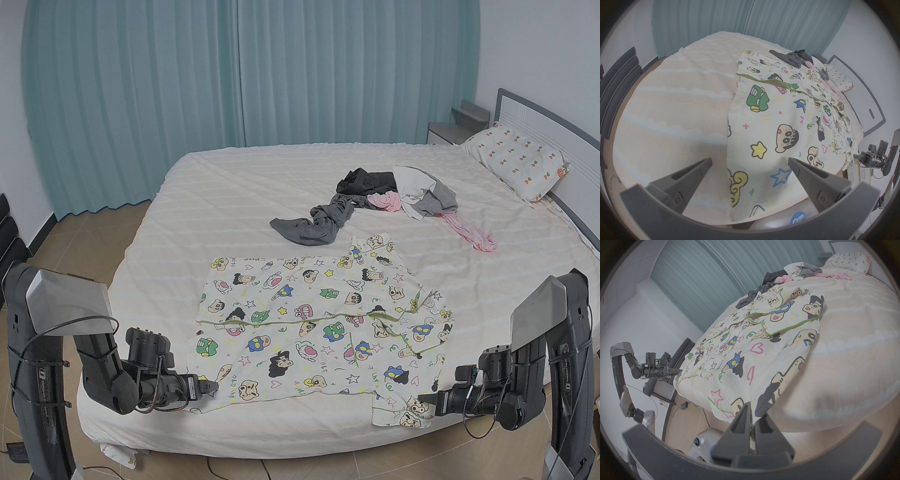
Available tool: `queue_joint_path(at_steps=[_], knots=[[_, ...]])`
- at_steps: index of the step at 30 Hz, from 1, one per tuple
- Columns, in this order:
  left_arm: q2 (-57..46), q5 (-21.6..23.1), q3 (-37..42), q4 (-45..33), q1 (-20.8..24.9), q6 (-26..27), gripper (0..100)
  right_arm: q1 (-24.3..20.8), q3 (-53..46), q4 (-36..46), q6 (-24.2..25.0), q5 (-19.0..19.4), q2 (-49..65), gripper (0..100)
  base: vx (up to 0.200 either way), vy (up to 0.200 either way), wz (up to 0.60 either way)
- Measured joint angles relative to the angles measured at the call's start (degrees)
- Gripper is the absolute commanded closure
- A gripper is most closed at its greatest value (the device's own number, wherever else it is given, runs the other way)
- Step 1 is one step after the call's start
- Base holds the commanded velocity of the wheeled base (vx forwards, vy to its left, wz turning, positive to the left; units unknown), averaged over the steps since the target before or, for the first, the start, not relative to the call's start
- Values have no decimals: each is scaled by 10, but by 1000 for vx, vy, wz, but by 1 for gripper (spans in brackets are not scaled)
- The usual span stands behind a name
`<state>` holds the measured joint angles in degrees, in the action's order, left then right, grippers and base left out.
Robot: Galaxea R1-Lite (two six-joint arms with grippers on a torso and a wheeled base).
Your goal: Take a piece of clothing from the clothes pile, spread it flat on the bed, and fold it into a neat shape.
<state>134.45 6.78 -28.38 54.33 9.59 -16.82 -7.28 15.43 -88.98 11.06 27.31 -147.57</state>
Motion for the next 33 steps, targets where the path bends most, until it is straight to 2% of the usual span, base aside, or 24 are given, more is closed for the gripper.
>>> queue_joint_path(at_steps=[4,5,17,25,33], knots=[[2,-4,-7,-16,22,1,0,0,0,0,-1,0,0,100,0,0,0],[3,-5,-10,-22,25,1,100,0,0,0,-1,0,0,100,0,0,0],[3,0,-13,-26,30,-12,100,4,4,0,4,11,0,100,0,0,0],[-6,-1,-15,19,24,-82,100,9,7,0,4,17,1,100,0,0,0],[-21,-5,-19,48,24,-113,100,13,9,0,8,18,16,100,0,0,0]])
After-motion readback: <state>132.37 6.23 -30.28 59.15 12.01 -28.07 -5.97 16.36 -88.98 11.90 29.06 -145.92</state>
